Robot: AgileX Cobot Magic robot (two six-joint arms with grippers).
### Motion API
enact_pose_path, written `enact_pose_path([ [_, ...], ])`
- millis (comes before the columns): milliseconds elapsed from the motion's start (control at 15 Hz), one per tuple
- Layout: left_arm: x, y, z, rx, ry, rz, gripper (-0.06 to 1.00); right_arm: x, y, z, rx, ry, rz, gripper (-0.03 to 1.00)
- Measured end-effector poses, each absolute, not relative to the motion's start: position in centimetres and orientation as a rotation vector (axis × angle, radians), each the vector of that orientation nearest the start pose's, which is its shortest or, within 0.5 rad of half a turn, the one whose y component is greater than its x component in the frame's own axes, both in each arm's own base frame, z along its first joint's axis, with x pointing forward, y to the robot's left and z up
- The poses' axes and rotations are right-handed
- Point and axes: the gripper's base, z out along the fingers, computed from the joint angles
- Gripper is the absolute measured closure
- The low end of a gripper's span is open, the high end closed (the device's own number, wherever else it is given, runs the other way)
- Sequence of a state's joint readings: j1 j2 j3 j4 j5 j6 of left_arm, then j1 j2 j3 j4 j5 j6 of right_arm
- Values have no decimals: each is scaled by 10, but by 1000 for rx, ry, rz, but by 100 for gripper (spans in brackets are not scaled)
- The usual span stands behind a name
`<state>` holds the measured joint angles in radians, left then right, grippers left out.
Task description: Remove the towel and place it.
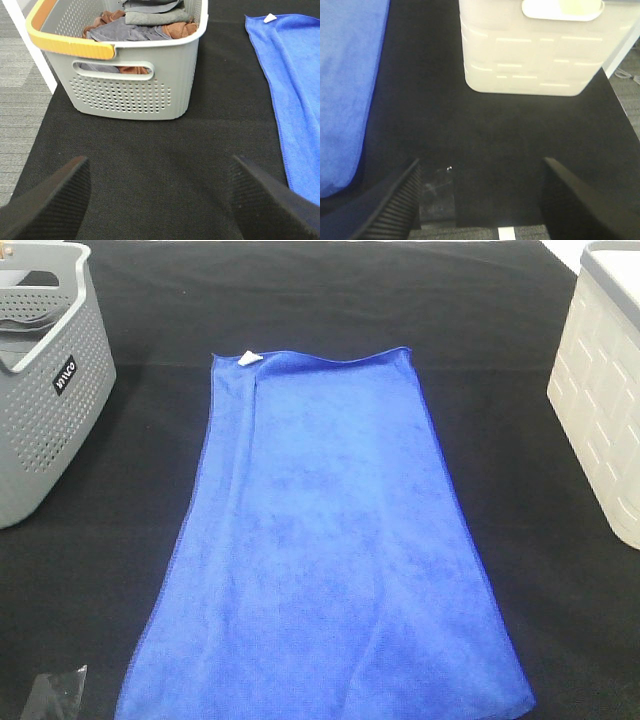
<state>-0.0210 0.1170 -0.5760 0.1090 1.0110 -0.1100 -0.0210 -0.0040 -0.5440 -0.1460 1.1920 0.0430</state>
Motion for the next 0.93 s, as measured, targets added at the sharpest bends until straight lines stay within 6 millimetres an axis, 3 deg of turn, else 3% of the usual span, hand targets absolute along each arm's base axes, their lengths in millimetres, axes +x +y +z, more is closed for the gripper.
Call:
enact_pose_path([
  [200,-6,5,284,-86,2002,-12,22,-12,-11,281,63,2066,-161,30],
  [933,-6,2,282,-39,2012,-16,22,-6,-9,278,27,2039,-146,30],
])
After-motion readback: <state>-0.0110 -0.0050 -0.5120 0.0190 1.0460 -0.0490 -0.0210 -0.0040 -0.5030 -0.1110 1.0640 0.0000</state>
